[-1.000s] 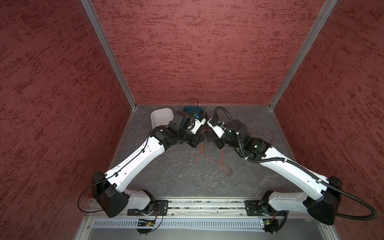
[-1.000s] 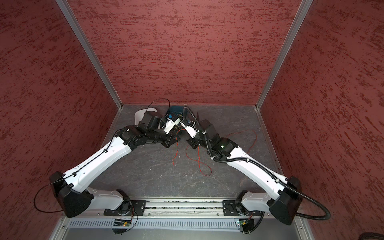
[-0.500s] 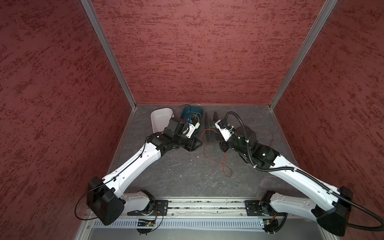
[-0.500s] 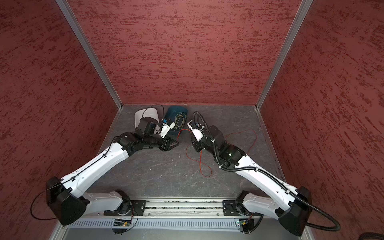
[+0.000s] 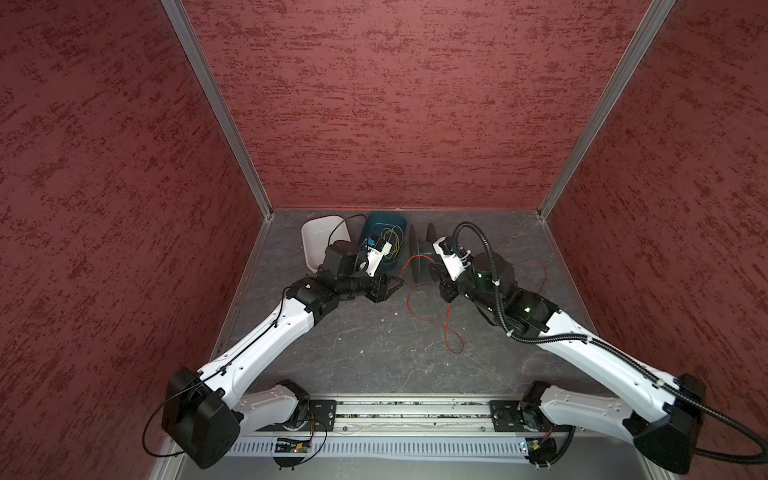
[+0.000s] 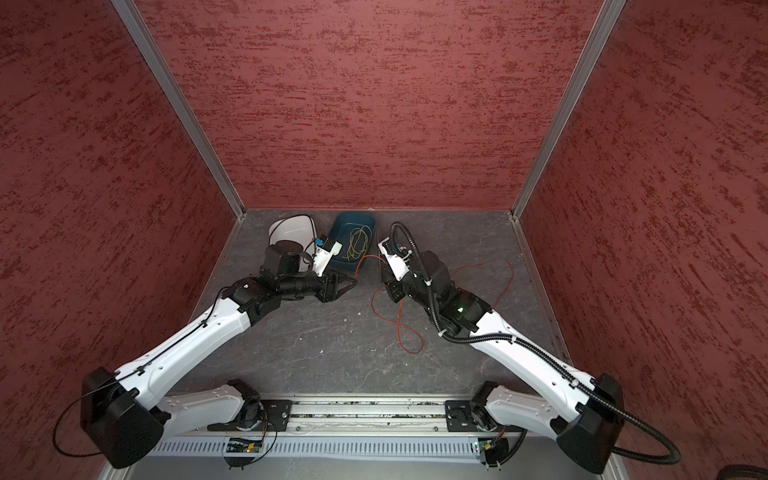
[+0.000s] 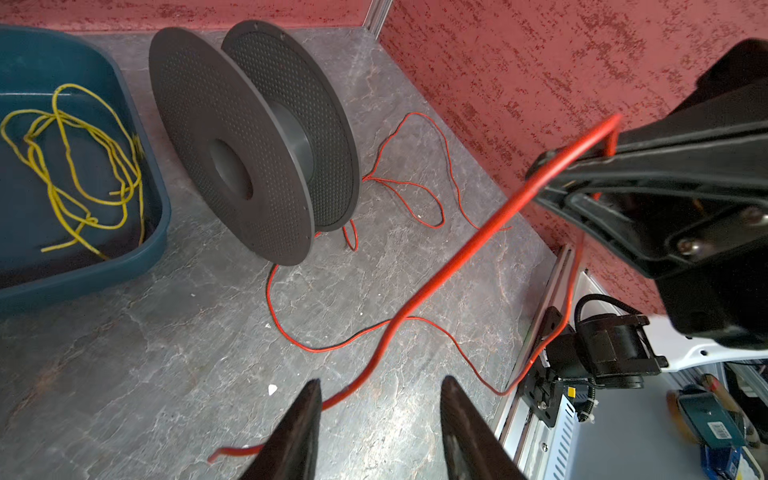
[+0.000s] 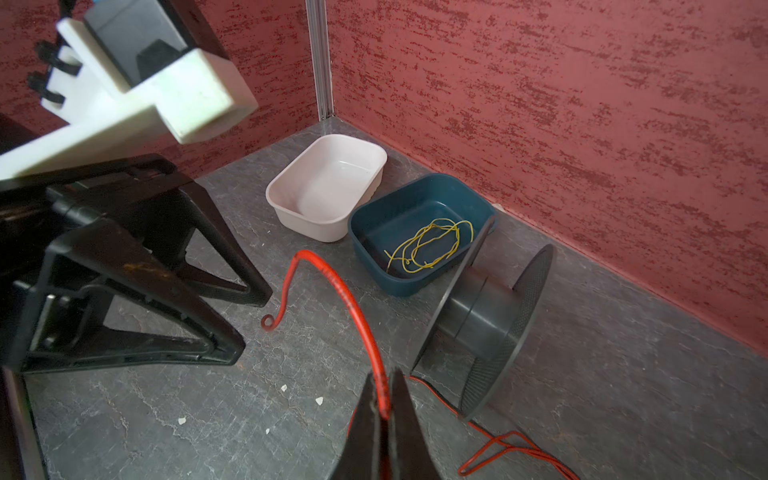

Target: Wrap the cables

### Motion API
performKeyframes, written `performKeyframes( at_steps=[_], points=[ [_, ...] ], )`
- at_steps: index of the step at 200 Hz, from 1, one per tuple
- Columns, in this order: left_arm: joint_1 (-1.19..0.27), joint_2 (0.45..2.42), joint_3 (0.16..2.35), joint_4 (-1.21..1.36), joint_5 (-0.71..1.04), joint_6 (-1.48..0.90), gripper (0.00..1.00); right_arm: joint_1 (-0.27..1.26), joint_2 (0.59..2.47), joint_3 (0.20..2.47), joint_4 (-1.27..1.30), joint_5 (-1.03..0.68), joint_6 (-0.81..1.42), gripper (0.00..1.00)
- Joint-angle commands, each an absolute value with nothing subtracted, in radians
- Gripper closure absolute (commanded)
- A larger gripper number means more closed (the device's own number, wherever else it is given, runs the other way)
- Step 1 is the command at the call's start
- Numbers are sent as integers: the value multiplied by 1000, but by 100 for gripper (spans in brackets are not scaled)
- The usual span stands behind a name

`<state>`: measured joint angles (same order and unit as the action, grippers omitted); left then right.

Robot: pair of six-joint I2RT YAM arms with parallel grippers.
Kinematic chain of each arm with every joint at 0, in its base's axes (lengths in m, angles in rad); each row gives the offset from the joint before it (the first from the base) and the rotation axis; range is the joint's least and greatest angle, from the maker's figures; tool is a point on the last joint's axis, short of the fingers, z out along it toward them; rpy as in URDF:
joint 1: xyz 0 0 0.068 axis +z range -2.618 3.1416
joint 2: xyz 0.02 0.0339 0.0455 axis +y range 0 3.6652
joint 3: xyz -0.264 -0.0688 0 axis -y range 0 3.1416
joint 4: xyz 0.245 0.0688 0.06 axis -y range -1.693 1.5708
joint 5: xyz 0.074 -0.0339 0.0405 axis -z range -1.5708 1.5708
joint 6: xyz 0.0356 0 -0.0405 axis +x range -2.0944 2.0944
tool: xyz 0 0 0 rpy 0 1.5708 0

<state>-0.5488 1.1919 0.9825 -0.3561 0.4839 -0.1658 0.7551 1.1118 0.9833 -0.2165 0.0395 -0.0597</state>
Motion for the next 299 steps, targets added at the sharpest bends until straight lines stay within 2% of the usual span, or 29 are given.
performKeyframes(
  at_steps=[1, 36, 85, 106, 122, 130, 143, 160, 168, 187, 242, 268, 299],
  points=[
    [-544, 1230, 980, -291, 541, -170, 52, 744, 1114, 969, -152, -1, -31, 100],
    [-543, 1265, 990, -263, 535, -172, 54, 733, 1123, 974, -145, -32, -13, 100],
    [-533, 1278, 1010, -261, 522, -174, 83, 692, 1112, 950, -130, -65, 20, 100],
    [-535, 1279, 1032, -300, 503, -170, 93, 681, 1117, 932, -115, -84, 33, 100],
    [-536, 1272, 1040, -321, 496, -167, 96, 677, 1120, 923, -109, -89, 41, 98],
    [-537, 1268, 1045, -336, 485, -167, 97, 674, 1123, 923, -114, -87, 42, 90],
    [-540, 1262, 1063, -375, 452, -167, 98, 667, 1130, 932, -136, -84, 41, 61],
    [-555, 1277, 1111, -472, 402, -149, 99, 666, 1137, 947, -164, -67, 32, 39],
    [-570, 1287, 1140, -523, 360, -139, 99, 666, 1138, 954, -178, -55, 24, 32],
    [-602, 1307, 1184, -604, 286, -126, 99, 666, 1140, 972, -204, -29, -4, 23],
    [-655, 1329, 1236, -685, 272, -105, 98, 666, 1184, 1030, -203, 75, -85, 20],
    [-677, 1331, 1251, -718, 273, -85, 98, 664, 1212, 1057, -189, 73, -130, 20],
    [-691, 1325, 1265, -742, 267, -67, 97, 665, 1260, 1081, -186, -11, -165, 29]
  ],
)
